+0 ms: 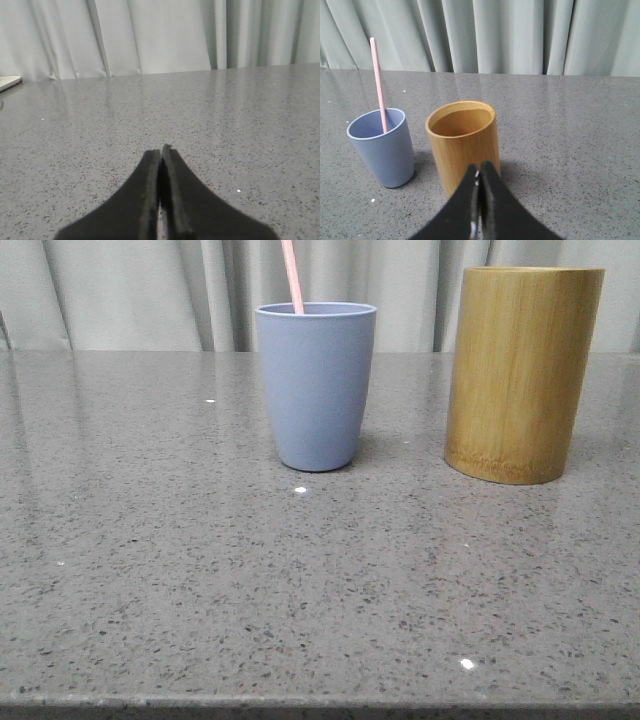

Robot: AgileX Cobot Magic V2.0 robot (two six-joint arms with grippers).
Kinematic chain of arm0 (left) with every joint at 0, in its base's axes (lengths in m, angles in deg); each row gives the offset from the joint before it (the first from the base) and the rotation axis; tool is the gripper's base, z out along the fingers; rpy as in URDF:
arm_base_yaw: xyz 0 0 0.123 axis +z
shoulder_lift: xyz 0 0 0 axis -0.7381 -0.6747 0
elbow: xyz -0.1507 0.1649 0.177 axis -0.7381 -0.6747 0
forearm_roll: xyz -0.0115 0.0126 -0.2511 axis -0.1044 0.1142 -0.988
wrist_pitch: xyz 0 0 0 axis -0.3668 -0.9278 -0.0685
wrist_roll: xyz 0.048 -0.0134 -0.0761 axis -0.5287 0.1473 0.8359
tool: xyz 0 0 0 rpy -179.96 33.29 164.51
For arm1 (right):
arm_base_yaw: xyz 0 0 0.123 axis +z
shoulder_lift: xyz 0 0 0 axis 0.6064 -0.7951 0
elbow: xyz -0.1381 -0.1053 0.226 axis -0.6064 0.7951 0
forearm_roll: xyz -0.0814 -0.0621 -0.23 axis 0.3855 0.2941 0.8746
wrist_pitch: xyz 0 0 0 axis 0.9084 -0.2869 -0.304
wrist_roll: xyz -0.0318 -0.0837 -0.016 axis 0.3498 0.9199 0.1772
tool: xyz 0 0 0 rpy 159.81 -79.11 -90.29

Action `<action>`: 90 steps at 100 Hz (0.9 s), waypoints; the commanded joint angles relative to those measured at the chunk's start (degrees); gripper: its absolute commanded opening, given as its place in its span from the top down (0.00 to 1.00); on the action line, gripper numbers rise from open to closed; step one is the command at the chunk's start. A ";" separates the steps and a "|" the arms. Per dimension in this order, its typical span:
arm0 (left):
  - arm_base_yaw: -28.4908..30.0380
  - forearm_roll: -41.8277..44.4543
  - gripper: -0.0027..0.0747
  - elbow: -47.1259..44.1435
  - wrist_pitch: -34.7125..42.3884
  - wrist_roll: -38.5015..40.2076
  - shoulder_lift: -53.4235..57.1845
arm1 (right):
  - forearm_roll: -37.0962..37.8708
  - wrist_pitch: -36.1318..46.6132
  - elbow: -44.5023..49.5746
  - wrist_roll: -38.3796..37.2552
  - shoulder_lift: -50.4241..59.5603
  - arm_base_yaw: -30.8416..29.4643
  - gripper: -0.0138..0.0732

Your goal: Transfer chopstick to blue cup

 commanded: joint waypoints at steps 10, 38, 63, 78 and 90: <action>0.22 -0.53 0.99 -0.54 4.30 0.10 1.88 | 0.46 4.63 -1.51 0.37 -0.60 -0.33 0.91; 0.22 -0.53 0.99 -0.54 4.30 0.10 1.88 | 7.56 11.78 1.23 0.32 -0.45 -2.26 0.91; 0.22 -0.53 0.99 -0.54 4.30 0.10 1.88 | 7.56 22.28 10.84 0.26 4.64 -9.34 0.91; 0.22 -0.53 0.99 -0.54 4.30 0.10 1.88 | 7.56 23.02 17.42 -0.46 9.84 -12.16 0.91; 0.22 -0.53 0.99 -0.54 4.30 0.10 1.88 | 7.56 23.07 22.72 -0.67 14.43 -13.68 0.91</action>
